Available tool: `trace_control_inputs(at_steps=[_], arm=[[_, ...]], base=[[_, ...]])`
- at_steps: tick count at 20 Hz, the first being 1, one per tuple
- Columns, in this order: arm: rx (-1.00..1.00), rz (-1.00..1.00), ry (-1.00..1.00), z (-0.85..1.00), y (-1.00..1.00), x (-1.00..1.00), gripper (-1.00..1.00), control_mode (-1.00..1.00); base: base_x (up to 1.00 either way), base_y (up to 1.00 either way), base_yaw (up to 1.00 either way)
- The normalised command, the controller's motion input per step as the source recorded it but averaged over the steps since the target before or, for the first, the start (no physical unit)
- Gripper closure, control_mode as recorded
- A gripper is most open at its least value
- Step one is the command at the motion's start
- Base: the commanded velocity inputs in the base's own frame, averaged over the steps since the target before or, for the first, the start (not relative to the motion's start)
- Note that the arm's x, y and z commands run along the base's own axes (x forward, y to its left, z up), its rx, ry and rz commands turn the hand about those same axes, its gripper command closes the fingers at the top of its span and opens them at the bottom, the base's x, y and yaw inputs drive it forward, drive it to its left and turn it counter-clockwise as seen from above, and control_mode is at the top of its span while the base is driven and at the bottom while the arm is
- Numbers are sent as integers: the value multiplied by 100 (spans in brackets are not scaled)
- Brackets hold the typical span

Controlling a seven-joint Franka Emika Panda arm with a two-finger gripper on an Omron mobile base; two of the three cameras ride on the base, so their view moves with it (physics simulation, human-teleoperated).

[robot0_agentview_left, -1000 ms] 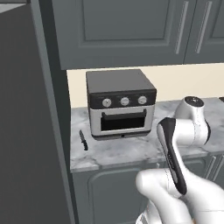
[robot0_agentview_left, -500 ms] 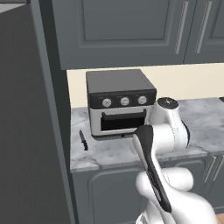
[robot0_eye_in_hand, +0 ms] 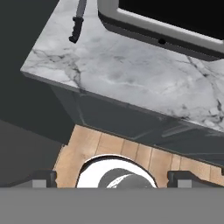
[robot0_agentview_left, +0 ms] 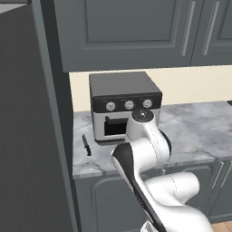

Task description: Retrieve the butter from the fridge and place it on a plate on the dining table. Then retrieve the butter knife by the fridge and place it near the plate.

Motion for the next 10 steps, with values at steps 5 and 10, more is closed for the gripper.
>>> trace_control_inputs(at_steps=[5, 10], arm=[[7, -4, -1, 0, 12, 44, -100, -100], [12, 6, 1, -16, 0, 59, -100, -100]], base=[[0, 0, 0], [0, 0, 0]])
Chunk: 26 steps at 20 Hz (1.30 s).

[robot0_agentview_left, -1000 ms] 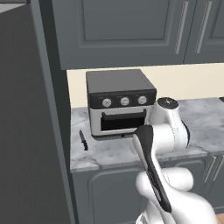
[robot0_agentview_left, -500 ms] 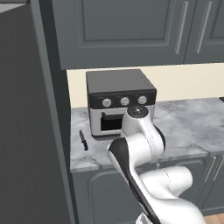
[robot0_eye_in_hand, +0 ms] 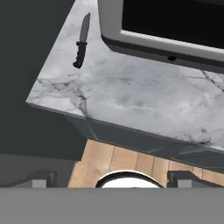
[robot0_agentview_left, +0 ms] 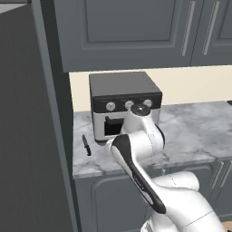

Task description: Retrieve the butter from the fridge and place it on a plate on the dining table. Then retrieve the butter knife by the fridge and place it near the plate.

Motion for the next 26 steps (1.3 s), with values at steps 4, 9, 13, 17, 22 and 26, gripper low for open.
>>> trace_control_inputs(at_steps=[4, 9, 13, 17, 22, 26], arm=[[6, 13, 4, -39, 34, 33, -100, -100], [0, 2, 3, -31, 71, 17, -100, -100], [0, 0, 1, -16, 22, 42, -100, -100], [1, 0, 0, -11, 0, 45, -100, -100], [1, 0, 0, -25, 5, 40, -100, -100], [0, 0, 0, -36, 6, 33, -100, -100]], base=[[0, 0, 0], [0, 0, 0], [0, 0, 0], [0, 0, 0], [0, 0, 0], [0, 0, 0]])
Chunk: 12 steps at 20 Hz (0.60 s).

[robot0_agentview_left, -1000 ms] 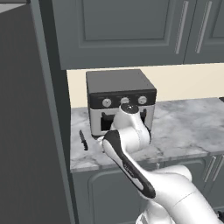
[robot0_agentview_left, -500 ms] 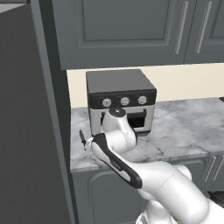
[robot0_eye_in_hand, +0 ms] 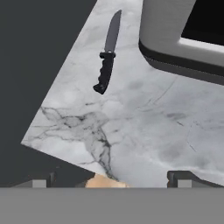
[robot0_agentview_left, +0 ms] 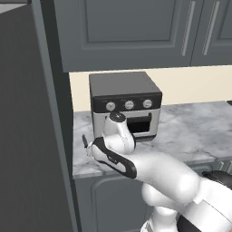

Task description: Retrieve the butter from the fridge and place it on a plate on the dining table. Then retrieve the butter knife by the fridge and place it near the plate.

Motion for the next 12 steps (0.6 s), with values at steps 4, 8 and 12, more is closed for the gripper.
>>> trace_control_inputs(at_steps=[4, 8, 12], arm=[[0, 0, 0, -24, 5, 38, -100, -100], [0, 0, 0, -21, 16, 36, -100, -100], [0, 0, 0, -20, 36, 29, -100, -100]], base=[[0, 0, 0], [0, 0, 0], [0, 0, 0]])
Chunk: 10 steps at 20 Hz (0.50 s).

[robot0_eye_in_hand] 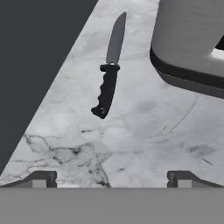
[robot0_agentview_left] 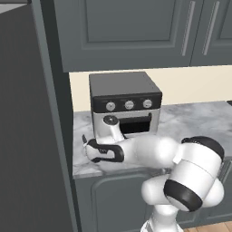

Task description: Retrieve the butter from the fridge and place it on a plate on the dining table. Then retrieve the butter knife by the fridge and place it near the plate.

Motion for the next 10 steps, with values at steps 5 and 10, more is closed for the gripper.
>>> trace_control_inputs(at_steps=[5, 10], arm=[[0, 0, 0, -23, 27, 31, -100, -100], [0, 0, 0, -21, 10, 29, -100, -100]], base=[[0, 0, 0], [0, 0, 0]])
